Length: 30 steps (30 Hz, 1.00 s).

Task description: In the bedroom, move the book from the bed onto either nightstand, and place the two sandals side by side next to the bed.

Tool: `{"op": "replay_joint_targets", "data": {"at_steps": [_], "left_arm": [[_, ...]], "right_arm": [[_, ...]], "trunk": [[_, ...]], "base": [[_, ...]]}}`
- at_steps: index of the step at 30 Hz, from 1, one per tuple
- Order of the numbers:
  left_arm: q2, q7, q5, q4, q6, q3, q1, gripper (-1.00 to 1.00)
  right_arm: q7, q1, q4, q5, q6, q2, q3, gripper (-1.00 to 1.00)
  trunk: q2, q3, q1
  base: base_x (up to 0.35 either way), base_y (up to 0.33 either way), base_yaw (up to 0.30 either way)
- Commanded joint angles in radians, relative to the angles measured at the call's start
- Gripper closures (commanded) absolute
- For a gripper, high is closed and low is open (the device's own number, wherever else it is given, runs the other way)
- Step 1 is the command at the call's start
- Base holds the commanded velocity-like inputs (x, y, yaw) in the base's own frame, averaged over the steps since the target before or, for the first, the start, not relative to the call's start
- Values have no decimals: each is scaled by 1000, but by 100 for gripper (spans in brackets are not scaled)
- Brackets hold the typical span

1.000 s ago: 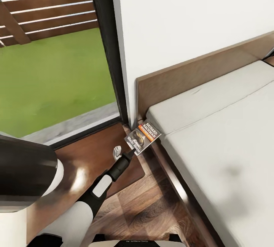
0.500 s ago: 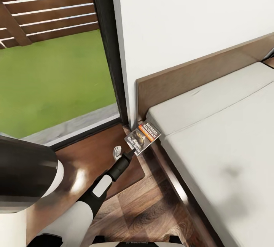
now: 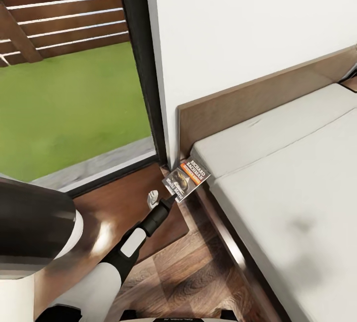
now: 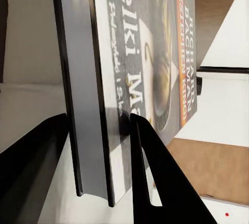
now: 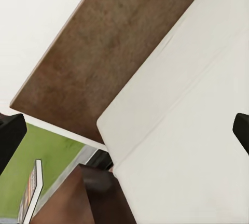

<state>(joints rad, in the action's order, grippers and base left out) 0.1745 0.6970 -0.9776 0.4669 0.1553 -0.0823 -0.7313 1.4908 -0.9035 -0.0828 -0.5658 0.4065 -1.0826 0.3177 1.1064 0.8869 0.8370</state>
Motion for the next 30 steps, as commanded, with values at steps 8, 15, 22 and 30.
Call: {"op": "replay_joint_targets", "data": {"at_steps": [8, 15, 22, 30], "left_arm": [[0, 3, -10, -1, 10, -1, 0, 100], [0, 3, -10, -1, 10, -1, 0, 100], [0, 3, -10, -1, 10, -1, 0, 100], [0, 3, -10, -1, 10, -1, 0, 100]], "right_arm": [[3, -2, 1, -2, 11, 0, -2, -100], [3, -2, 1, -2, 11, 0, -2, -100], [3, -2, 1, -2, 11, 0, -2, -100], [3, -2, 1, -2, 11, 0, -2, -100]], "trunk": [[0, -12, 0], [0, -23, 0], [0, -35, 0], [0, -48, 0]], "base": [[0, 0, 0], [0, 0, 0], [0, 0, 0], [0, 0, 0]]}}
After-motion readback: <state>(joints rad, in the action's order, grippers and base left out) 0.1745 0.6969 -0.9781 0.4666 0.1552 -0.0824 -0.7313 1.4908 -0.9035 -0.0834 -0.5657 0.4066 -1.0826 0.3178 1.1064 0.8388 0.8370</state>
